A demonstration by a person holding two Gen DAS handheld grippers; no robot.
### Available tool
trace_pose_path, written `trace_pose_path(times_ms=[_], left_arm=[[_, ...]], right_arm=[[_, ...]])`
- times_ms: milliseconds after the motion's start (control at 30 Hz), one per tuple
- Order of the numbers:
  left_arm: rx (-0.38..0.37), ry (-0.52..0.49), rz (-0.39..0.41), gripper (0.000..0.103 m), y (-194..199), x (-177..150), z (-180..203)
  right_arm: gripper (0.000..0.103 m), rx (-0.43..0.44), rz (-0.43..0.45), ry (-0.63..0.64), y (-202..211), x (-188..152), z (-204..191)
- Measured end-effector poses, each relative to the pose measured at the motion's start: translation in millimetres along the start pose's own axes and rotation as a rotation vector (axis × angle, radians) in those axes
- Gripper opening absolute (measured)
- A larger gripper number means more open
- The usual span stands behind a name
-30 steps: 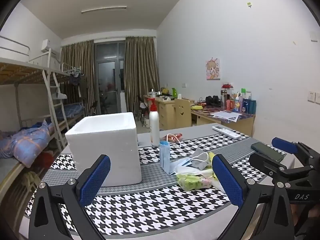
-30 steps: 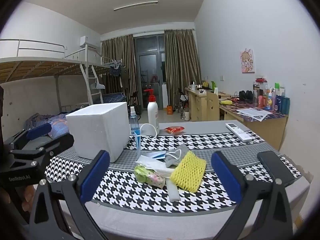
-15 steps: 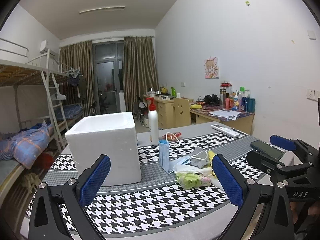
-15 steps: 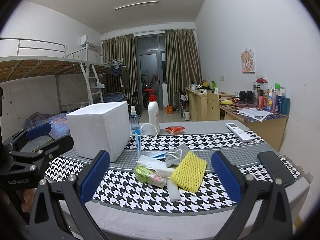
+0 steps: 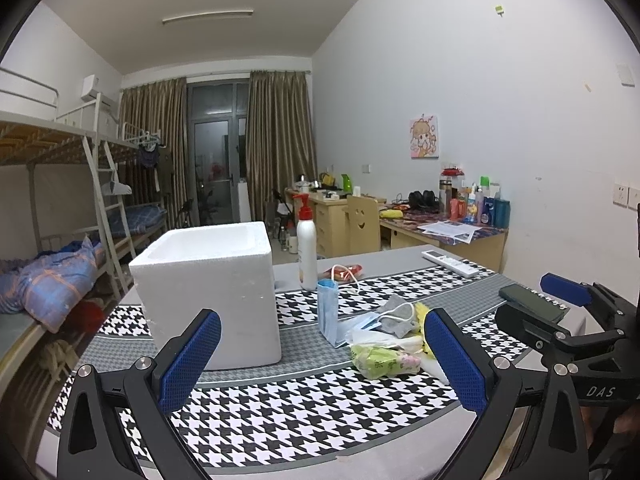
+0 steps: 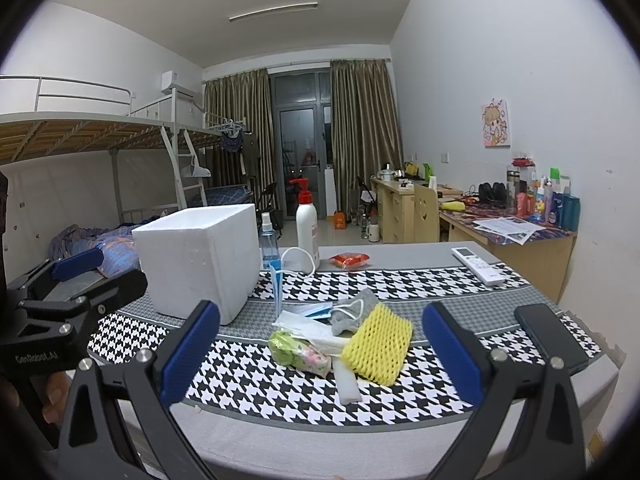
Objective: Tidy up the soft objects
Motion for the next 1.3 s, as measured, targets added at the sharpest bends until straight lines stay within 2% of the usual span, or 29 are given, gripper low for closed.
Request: trace_pose_path(times_ms=[833,1300], left_arm=[[-0.011,0.005,-0.002,0.102,-9,4,-2],[-0.043,-0.001,-0.041,0.102,-31,7,-4]], right_arm=[[0.102,-0.009,-0.032,-0.009,-13,4,5],[0.102,-0.035,-0.075,-0.01,-38,12,12]])
Point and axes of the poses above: each gripper's, at about its wrist camera, not at the fingertips, and y roughly against the way its jaws point, z to its right, x to its top, the point moved 1 cm from there along -y, roughly the way its jaws point, and after that the axes turned 9 degrees about -y, right-handed, at the moved point
